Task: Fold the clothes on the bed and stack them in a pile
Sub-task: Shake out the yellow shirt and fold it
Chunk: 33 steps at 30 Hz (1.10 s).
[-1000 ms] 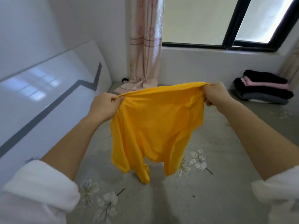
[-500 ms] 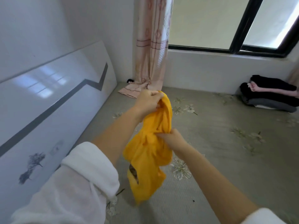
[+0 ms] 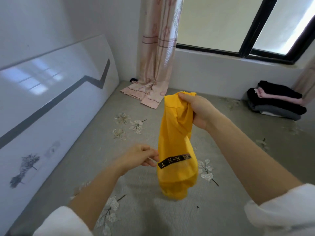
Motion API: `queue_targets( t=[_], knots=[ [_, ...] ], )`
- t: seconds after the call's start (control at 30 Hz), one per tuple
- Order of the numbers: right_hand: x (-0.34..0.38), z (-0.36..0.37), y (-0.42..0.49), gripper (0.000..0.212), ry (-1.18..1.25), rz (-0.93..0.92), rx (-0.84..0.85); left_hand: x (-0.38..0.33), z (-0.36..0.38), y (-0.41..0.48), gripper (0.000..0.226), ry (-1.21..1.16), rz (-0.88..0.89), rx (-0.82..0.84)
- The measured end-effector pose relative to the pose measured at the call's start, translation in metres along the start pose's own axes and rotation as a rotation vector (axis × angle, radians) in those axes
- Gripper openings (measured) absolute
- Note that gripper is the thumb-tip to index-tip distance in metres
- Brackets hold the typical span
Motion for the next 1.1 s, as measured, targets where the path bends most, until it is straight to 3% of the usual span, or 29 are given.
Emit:
queue_targets(
  t=[0.1,0.17,0.23,0.3,0.33,0.37,0.43,0.47,0.6,0.7,0.83,1.03,1.1],
  knots=[
    [0.011,0.009,-0.003,0.032,0.022,-0.008,-0.020,-0.004,0.011,0.002,0.024,0.064,0.010,0.177],
    [0.019,0.012,-0.006,0.031,0.093,-0.015,-0.016,-0.005,0.018,0.006,0.047,0.154,0.033,0.238],
    [0.028,0.014,-0.009,0.038,0.161,-0.036,-0.009,-0.003,0.023,0.016,0.089,0.286,0.064,0.156],
    [0.036,0.014,-0.013,0.038,0.219,-0.063,-0.002,-0.002,0.026,0.027,0.115,0.477,0.054,-0.018],
    [0.041,0.013,-0.015,0.035,0.250,-0.075,0.002,-0.001,0.027,0.032,0.113,0.557,0.054,-0.121],
    [0.046,0.012,-0.017,0.031,0.278,-0.088,0.010,-0.002,0.025,0.039,0.097,0.563,0.082,-0.215],
    [0.056,0.005,-0.020,0.026,0.322,-0.123,0.011,-0.008,0.013,0.044,0.027,0.381,0.190,-0.438],
    [0.061,-0.002,-0.021,0.025,0.340,-0.146,-0.006,-0.011,0.003,0.045,0.009,0.274,0.213,-0.523],
    [0.070,-0.050,-0.016,0.016,0.316,-0.161,-0.163,-0.031,-0.059,0.037,0.023,0.074,0.264,-0.653],
    [0.049,-0.082,-0.001,0.012,0.203,-0.040,-0.296,-0.060,-0.095,0.024,0.025,0.136,0.392,-0.588],
    [0.011,-0.102,0.016,0.010,-0.107,0.096,-0.355,-0.087,-0.118,0.017,0.022,0.305,0.512,-0.475],
    [-0.029,-0.120,0.022,0.020,-0.411,0.169,-0.479,-0.103,-0.118,0.016,0.023,0.371,0.507,-0.415],
    [-0.041,-0.120,0.023,0.013,-0.430,0.185,-0.486,-0.103,-0.115,0.020,0.042,0.362,0.497,-0.384]
  ],
)
Point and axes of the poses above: each hand's wrist, its own y-axis towards the middle knuckle, its own z-axis out of the palm, x = y × z, the point moved 2 cm from there along y, towards the middle knuckle, and after that the axes turned 1 degree about y, right-handed, at the moved point
